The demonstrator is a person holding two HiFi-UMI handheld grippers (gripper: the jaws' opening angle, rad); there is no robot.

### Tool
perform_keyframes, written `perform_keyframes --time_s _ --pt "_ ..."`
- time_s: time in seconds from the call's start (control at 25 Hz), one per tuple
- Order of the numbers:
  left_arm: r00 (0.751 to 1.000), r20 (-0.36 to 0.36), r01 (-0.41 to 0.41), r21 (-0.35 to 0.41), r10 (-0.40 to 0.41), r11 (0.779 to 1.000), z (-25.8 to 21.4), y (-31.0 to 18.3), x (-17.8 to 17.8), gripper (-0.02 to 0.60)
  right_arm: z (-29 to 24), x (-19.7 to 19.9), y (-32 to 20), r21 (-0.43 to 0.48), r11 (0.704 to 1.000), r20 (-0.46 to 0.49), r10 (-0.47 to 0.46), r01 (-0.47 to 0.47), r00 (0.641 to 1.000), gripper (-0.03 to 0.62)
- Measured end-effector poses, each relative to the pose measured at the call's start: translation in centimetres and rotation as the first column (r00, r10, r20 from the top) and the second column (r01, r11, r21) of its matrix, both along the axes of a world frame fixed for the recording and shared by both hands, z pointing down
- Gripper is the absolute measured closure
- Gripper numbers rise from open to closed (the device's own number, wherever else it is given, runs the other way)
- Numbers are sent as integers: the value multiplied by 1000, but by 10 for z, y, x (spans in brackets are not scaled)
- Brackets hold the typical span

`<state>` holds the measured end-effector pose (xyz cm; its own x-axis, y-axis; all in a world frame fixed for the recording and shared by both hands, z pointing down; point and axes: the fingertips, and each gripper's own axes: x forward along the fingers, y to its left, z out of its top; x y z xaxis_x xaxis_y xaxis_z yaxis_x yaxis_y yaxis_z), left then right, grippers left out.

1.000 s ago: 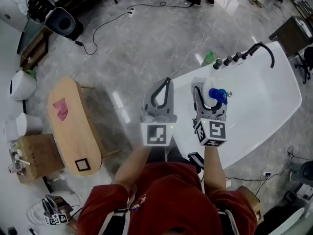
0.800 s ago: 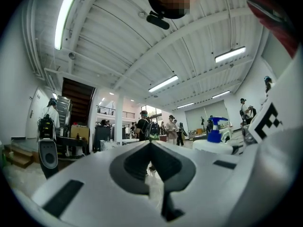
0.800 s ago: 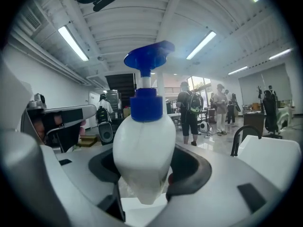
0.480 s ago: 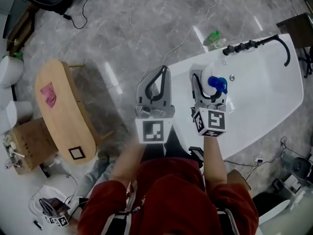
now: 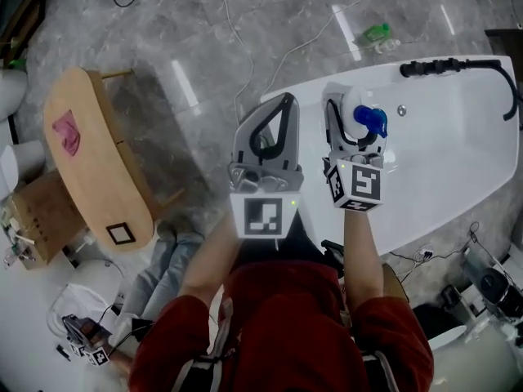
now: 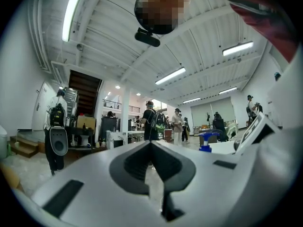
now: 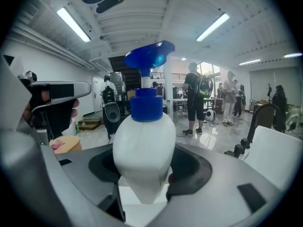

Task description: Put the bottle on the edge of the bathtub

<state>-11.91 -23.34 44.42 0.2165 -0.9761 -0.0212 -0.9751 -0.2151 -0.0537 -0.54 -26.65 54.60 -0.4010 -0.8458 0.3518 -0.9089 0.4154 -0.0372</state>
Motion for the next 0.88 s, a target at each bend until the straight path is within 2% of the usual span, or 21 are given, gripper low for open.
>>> perform_keyframes --time_s 0.28,0.56,0.76,0.88 --pt "1000 -7 -2 -49 1 999 42 -7 -4 566 56 -12 -17 -30 999 -9 -11 11 1000 326" --pt "1000 -10 6 -47 -6 999 71 -7 -3 565 103 -11 -21 -73 997 -14 -8 7 1000 326" --pt "1000 -28 5 -53 -7 999 72 -1 -2 566 106 -18 -19 -64 998 -39 -32 29 999 326" --pt "999 -33 0 -79 -2 997 99 -2 -4 566 134 -26 -23 -73 996 -48 -47 44 998 326"
